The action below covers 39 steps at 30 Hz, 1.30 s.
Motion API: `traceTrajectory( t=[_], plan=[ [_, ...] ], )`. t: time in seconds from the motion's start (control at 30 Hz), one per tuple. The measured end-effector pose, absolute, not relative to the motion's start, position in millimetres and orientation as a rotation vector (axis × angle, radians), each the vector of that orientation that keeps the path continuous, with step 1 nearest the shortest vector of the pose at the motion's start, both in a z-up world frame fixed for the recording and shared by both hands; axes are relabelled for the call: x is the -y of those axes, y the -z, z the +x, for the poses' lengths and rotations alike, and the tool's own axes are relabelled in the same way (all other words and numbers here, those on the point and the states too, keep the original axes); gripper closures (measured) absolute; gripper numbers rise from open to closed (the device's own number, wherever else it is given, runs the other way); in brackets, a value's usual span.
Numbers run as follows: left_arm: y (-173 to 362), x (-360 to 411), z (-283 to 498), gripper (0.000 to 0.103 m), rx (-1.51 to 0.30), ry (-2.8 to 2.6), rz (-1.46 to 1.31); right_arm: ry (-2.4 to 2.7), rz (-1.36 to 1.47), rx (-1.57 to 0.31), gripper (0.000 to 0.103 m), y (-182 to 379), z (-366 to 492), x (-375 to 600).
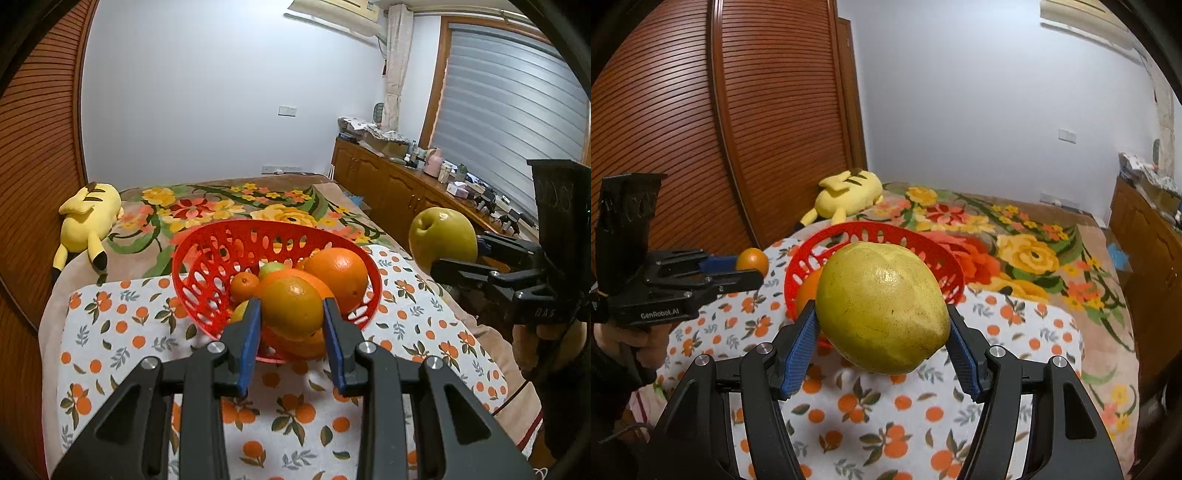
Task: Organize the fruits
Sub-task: 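Carry the lemon and tangerine over the red basket and open both tools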
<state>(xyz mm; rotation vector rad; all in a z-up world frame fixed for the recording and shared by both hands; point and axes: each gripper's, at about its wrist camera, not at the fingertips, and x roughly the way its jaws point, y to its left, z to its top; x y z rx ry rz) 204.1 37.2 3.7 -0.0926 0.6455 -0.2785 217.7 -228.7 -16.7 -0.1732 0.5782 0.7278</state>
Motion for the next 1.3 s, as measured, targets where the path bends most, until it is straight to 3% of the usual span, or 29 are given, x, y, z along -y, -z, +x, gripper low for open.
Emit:
traceTrajectory(
  t=[0.8,1.3],
  plan=[
    [15.5,-73.1,295.1,0.072,-0.670,0.285,-0.104,-0.801,-0.309,-0.665,0.036,37.8,309.6,146.5],
    [37.2,-74.0,313.3,0.072,-0.730,0.279,-0.108,-0.830,-0.367,-0.821,0.036,65.9,346.7,120.1]
  ],
)
